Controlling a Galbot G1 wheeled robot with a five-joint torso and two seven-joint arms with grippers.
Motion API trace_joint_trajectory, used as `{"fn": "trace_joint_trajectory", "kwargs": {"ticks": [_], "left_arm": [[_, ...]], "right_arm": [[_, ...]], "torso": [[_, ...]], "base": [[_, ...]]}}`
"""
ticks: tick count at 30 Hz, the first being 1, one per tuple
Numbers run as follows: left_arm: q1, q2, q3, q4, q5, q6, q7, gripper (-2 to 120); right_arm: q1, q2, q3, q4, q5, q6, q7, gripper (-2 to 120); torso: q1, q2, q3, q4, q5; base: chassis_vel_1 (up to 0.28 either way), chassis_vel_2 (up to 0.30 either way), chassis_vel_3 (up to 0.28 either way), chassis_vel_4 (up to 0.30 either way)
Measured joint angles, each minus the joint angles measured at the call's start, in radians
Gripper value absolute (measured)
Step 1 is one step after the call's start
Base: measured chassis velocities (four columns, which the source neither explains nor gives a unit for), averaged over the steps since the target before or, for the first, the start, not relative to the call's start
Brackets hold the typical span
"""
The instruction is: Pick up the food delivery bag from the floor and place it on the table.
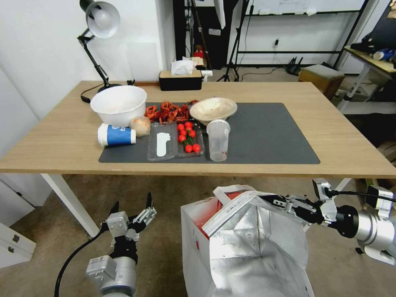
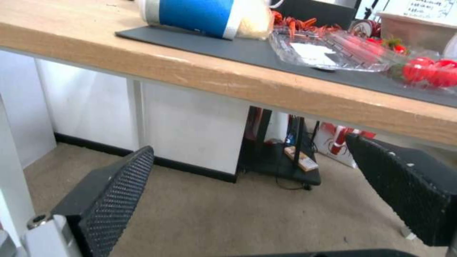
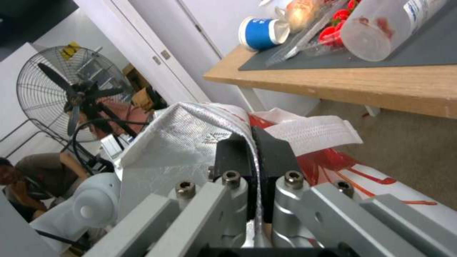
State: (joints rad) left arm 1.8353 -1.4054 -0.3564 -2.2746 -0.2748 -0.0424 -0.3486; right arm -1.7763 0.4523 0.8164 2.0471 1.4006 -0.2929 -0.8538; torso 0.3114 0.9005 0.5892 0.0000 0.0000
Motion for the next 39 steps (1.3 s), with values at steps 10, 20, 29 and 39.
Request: {"fn": "trace_joint_trajectory", "kwargs": {"ticks": [10,20,29,39], "left_arm": [[0.002,0.000,0.001,-0.001,0.000,0.000,0.000,100],[0.004,-0.003,0.002,-0.003,0.000,0.001,0.000,100],[0.009,-0.002,0.003,-0.006,-0.017,0.014,0.009,100],[0.011,0.001,0.001,-0.005,-0.017,0.004,0.013,100]], "right_arm": [[0.004,-0.001,-0.005,0.000,-0.003,0.000,-0.001,0],[0.007,-0.003,-0.008,-0.001,-0.004,0.002,-0.001,0],[0.010,0.000,-0.013,-0.004,-0.008,0.004,-0.001,0],[0.012,0.002,-0.016,-0.008,-0.010,0.006,-0.003,0]], "torso": [[0.021,0.049,0.028,0.0000,0.0000],[0.040,0.092,0.053,0.0000,0.0001],[0.054,0.127,0.073,0.0000,0.0000],[0.054,0.125,0.072,0.0000,0.0000]], "base": [[0.000,0.000,0.000,0.000],[0.000,0.000,0.000,0.000],[0.000,0.000,0.000,0.000],[0.000,0.000,0.000,0.000]]}}
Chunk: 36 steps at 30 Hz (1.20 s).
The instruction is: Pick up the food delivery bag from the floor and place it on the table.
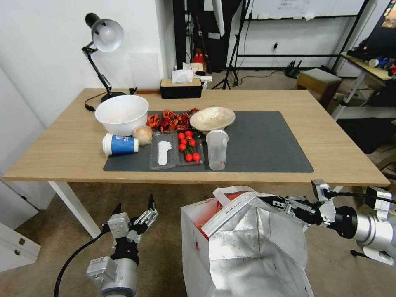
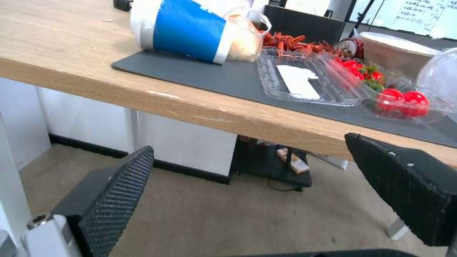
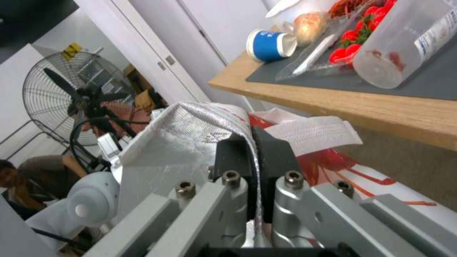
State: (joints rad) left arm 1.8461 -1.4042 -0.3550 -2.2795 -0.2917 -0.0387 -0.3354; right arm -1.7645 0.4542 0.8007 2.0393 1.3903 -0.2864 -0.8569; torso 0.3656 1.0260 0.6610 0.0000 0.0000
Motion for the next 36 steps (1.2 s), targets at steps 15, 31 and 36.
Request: {"fn": "trace_joint_trajectory", "kwargs": {"ticks": [15,31,36], "left_arm": [[0.004,0.001,-0.003,0.001,0.004,-0.007,0.000,100],[0.000,0.010,-0.012,0.002,0.006,-0.016,-0.006,100],[0.000,0.010,-0.012,0.001,0.006,-0.018,-0.006,100]], "right_arm": [[0.001,0.002,0.001,-0.002,0.000,0.000,-0.004,0],[-0.035,-0.091,0.072,0.006,0.108,-0.025,0.025,0],[-0.036,-0.121,0.094,0.004,0.171,-0.038,0.049,0]], "torso": [[-0.003,-0.006,-0.003,0.0000,0.0000],[-0.004,-0.009,-0.005,0.0000,0.0000],[-0.004,-0.010,-0.005,0.0001,0.0000]], "base": [[0.000,0.000,0.000,0.000],[0.000,0.000,0.000,0.000],[0.000,0.000,0.000,0.000]]}}
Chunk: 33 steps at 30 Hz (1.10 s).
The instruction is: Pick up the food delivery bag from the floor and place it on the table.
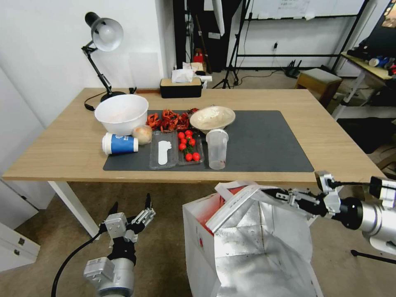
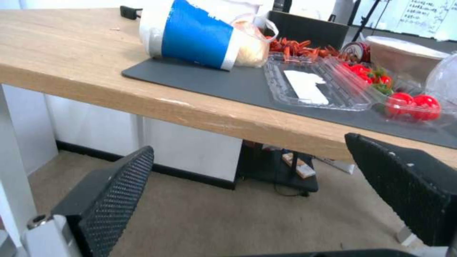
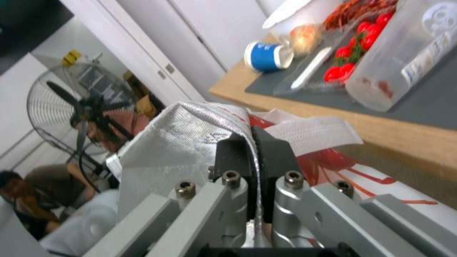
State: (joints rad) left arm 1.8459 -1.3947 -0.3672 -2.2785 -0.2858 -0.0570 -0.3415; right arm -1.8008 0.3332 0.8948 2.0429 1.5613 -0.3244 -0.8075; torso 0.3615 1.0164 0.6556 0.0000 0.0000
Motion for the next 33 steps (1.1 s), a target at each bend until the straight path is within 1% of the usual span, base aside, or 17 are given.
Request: {"fn": "trace_joint_trajectory", "kwargs": {"ticks": [2,3,6,7,9,12,20,27,33], "left_arm": [[-0.001,0.000,0.000,0.000,0.000,-0.002,0.000,100],[-0.001,0.000,0.000,0.000,0.000,-0.002,0.000,100],[-0.002,0.000,0.001,0.000,0.000,-0.004,-0.002,100],[-0.002,0.000,0.001,0.000,0.000,-0.004,-0.002,100],[-0.002,0.000,0.000,0.000,0.000,-0.006,-0.003,100],[-0.002,0.000,-0.001,0.000,0.001,-0.011,-0.004,100],[-0.002,0.001,-0.002,-0.003,0.002,-0.016,-0.008,100],[-0.003,0.003,-0.004,-0.004,0.002,-0.016,-0.010,100],[-0.005,0.004,-0.007,-0.005,0.002,-0.016,-0.012,100]], "right_arm": [[-0.001,-0.011,0.010,0.006,0.055,-0.010,0.021,0],[-0.001,-0.011,0.010,0.006,0.055,-0.010,0.021,0],[-0.016,-0.032,0.043,0.022,0.169,-0.028,0.061,0],[-0.016,-0.032,0.043,0.022,0.169,-0.028,0.061,0],[-0.039,-0.042,0.073,0.033,0.220,-0.038,0.076,0],[-0.060,-0.050,0.103,0.055,0.255,-0.053,0.092,0],[-0.073,-0.061,0.116,0.112,0.292,-0.069,0.132,0],[-0.072,-0.069,0.129,0.144,0.320,-0.078,0.147,0],[-0.080,-0.071,0.153,0.217,0.379,-0.090,0.193,0]], "torso": [[0.000,0.000,0.000,-0.0001,0.0000],[0.000,0.000,0.000,-0.0001,0.0000],[0.000,-0.001,0.000,0.0000,0.0000],[0.000,-0.001,0.000,0.0000,0.0000],[0.000,-0.001,0.000,-0.0001,-0.0001],[-0.001,-0.001,-0.001,-0.0001,-0.0001],[-0.001,-0.001,-0.001,-0.0001,-0.0001],[-0.001,-0.002,-0.001,0.0000,-0.0001],[-0.001,-0.002,-0.001,-0.0001,-0.0001]], "base": [[0.000,0.000,0.000,0.000],[0.000,0.000,0.000,0.000],[0.000,0.000,0.000,0.000],[0.000,0.000,0.000,0.000],[0.000,0.000,0.000,0.000],[0.000,0.000,0.000,0.000],[0.000,0.000,0.000,0.000],[0.000,0.000,0.000,0.000],[0.000,0.000,0.000,0.000]]}}
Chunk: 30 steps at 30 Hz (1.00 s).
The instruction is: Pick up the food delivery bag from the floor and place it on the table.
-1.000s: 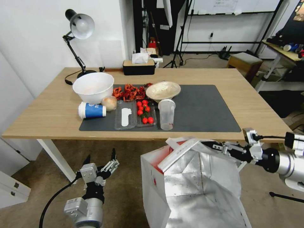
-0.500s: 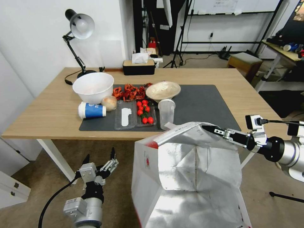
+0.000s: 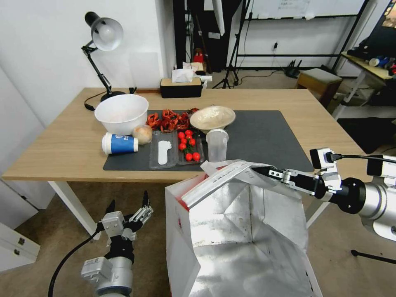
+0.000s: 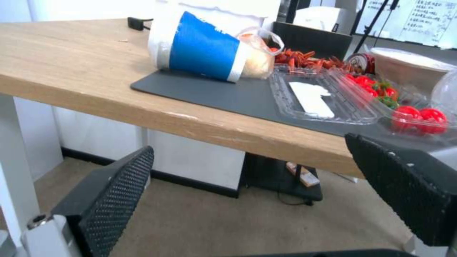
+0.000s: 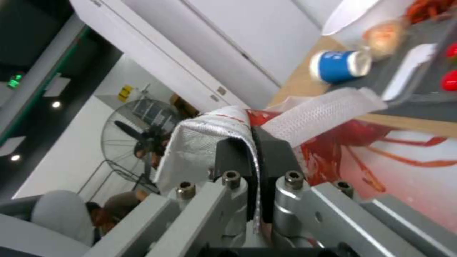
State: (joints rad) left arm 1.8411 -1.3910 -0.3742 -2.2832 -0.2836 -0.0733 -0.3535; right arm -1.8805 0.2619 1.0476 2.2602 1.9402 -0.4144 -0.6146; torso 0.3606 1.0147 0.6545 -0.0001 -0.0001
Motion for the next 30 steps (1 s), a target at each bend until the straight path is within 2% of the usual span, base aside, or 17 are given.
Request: {"fn": "trace_joint_trajectory", "kwargs": {"ticks": [8,10,12,20,26,30], "left_arm": [[-0.004,-0.003,0.000,-0.001,0.000,0.000,-0.002,100],[-0.006,-0.006,0.001,-0.001,0.000,0.000,-0.003,100],[-0.006,-0.006,0.001,-0.001,0.000,0.000,-0.004,100],[-0.009,-0.010,0.004,0.005,0.002,0.000,-0.005,100],[-0.010,-0.010,0.006,0.008,0.007,0.001,-0.005,100],[-0.009,-0.011,0.007,0.008,0.009,0.001,-0.005,100]], "right_arm": [[0.053,-0.025,0.018,0.054,0.079,-0.013,0.062,0],[0.145,-0.049,0.000,0.053,0.144,-0.013,0.106,0],[0.172,-0.063,0.007,0.046,0.173,-0.010,0.118,0],[0.217,-0.118,0.119,0.012,0.311,0.003,0.159,0],[0.221,-0.125,0.221,-0.007,0.384,0.018,0.192,0],[0.227,-0.129,0.245,-0.013,0.406,0.028,0.210,0]], "torso": [[0.000,0.000,0.000,0.0000,-0.0001],[0.000,0.000,0.000,0.0001,0.0002],[0.000,0.000,0.000,0.0002,0.0001],[0.000,0.000,0.000,0.0001,0.0000],[0.000,0.000,0.000,-0.0001,0.0001],[0.000,0.000,0.000,0.0000,0.0001]], "base": [[0.000,0.000,0.000,0.000],[0.000,0.000,0.000,0.000],[0.000,0.000,0.000,0.000],[0.000,0.000,0.000,0.000],[0.000,0.000,0.000,0.000],[0.000,0.000,0.000,0.000]]}}
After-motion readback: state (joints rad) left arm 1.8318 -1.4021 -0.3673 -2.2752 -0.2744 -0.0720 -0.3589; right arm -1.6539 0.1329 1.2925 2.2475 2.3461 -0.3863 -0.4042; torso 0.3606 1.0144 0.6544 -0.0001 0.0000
